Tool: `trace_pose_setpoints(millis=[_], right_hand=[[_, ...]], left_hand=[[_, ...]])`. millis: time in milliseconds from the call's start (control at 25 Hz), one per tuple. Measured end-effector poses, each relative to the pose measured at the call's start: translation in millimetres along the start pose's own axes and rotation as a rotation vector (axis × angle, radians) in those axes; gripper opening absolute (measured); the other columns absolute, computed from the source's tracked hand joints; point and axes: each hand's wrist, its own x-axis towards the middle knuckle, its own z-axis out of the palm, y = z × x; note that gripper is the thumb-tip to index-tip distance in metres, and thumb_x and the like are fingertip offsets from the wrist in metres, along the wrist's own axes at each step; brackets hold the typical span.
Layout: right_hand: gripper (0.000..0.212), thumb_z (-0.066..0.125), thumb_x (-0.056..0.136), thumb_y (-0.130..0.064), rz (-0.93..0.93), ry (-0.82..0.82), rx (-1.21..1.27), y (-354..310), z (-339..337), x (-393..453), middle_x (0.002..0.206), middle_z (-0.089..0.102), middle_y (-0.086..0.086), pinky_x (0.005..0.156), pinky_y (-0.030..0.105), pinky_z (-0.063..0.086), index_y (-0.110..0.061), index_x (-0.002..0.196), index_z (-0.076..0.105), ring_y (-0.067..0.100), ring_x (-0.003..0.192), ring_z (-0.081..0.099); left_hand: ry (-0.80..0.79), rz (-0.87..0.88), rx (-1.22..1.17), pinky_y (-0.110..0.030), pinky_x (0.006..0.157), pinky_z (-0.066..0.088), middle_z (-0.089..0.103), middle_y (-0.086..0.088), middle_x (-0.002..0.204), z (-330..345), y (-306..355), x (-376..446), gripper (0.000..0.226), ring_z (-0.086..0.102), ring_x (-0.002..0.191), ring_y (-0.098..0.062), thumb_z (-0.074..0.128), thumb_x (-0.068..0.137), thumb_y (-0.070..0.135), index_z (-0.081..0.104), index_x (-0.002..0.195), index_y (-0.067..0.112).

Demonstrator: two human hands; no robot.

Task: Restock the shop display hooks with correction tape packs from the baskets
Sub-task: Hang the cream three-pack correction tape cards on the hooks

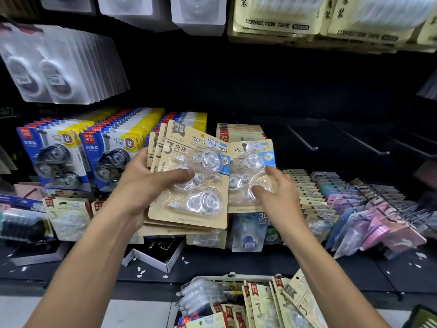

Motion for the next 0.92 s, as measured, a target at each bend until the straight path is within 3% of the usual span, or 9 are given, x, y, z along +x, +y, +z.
trace_pose_setpoints(millis=[160,240,280,360,440,560,720,800,920], right_hand=[[0.079,0.063,0.096,-0.009,-0.004,-0.201,-0.068,6.3,8.2,24.5,0.159,0.021,-0.006,0.088,0.007,0.034,-0.027,0.159,0.019,0.009,0.135,0.032],[0.082,0.063,0.096,-0.011,0.018,-0.245,-0.103,9.7,9.6,34.5,0.162,0.016,-0.008,0.065,0.002,0.044,-0.03,0.16,0.015,0.008,0.129,0.031],[0.081,0.063,0.097,-0.015,0.028,-0.263,-0.106,10.7,10.1,36.2,0.165,0.012,-0.008,0.065,0.004,0.047,-0.032,0.16,0.015,0.01,0.134,0.031],[0.07,0.06,0.099,-0.03,0.015,-0.195,-0.132,12.9,12.0,35.3,0.165,0.013,-0.007,0.098,0.023,0.05,-0.032,0.158,0.022,0.018,0.145,0.029],[0.051,0.057,0.097,-0.049,-0.017,-0.096,-0.075,7.3,12.8,29.8,0.15,0.043,-0.002,0.102,0.035,0.045,-0.029,0.143,0.047,0.017,0.128,0.05],[0.059,0.066,0.074,-0.069,0.077,-0.385,0.171,-17.0,12.4,11.3,0.1,0.071,0.001,0.063,0.03,0.052,-0.024,0.112,0.063,0.012,0.072,0.065],[0.06,0.085,0.069,-0.032,0.066,-0.42,0.408,-23.9,18.5,-1.7,0.073,0.071,0.003,0.049,0.025,0.048,-0.008,0.117,0.059,0.015,0.061,0.065],[0.045,0.079,0.08,-0.013,0.117,-0.34,0.582,-24.6,12.5,-2.6,0.081,0.076,0.008,0.053,0.022,0.053,-0.002,0.118,0.059,0.016,0.067,0.07],[0.034,0.071,0.089,-0.01,0.224,-0.326,0.688,-16.8,-1.3,-5.1,0.095,0.077,0.008,0.059,0.029,0.059,-0.005,0.12,0.059,0.016,0.075,0.072]], left_hand=[[-0.001,0.003,0.008,-0.015,0.055,0.054,0.079,0.007,0.088,4.7,-5.9,1.9,0.059,0.076,0.074,-0.009,0.088,0.068,0.0,0.062,0.117,0.019],[-0.001,-0.004,0.009,-0.018,0.06,0.055,0.079,0.006,0.092,7.9,-9.9,2.5,0.064,0.076,0.078,-0.009,0.09,0.066,0.004,0.061,0.12,0.021],[0.001,-0.009,0.009,-0.018,0.063,0.055,0.079,0.006,0.094,9.1,-11.0,2.9,0.065,0.076,0.08,-0.009,0.091,0.065,0.006,0.061,0.121,0.021],[-0.003,-0.011,-0.001,-0.017,0.061,0.055,0.079,0.007,0.092,11.1,-13.3,5.6,0.061,0.076,0.079,-0.008,0.091,0.066,0.005,0.062,0.118,0.021],[0.014,-0.014,-0.018,-0.022,0.067,0.057,0.079,0.006,0.093,12.2,-17.4,10.6,0.06,0.076,0.084,-0.012,0.09,0.066,0.004,0.062,0.117,0.02],[0.064,-0.05,-0.096,-0.045,0.09,0.059,0.079,0.001,0.099,15.8,-20.1,15.2,0.064,0.076,0.094,-0.024,0.092,0.063,0.006,0.063,0.118,0.018],[0.034,-0.071,-0.259,-0.04,0.08,0.063,0.08,0.001,0.1,25.2,-17.1,10.4,0.062,0.077,0.088,-0.019,0.092,0.059,0.027,0.064,0.114,0.022],[-0.005,-0.071,-0.298,-0.022,0.06,0.059,0.079,0.01,0.085,30.4,-13.8,4.3,0.036,0.076,0.074,-0.005,0.082,0.075,0.031,0.061,0.103,0.026],[-0.071,-0.091,-0.306,-0.023,0.063,0.059,0.08,0.003,0.099,38.1,-12.6,-2.1,0.046,0.077,0.082,-0.01,0.077,0.075,0.035,0.067,0.116,0.019]])
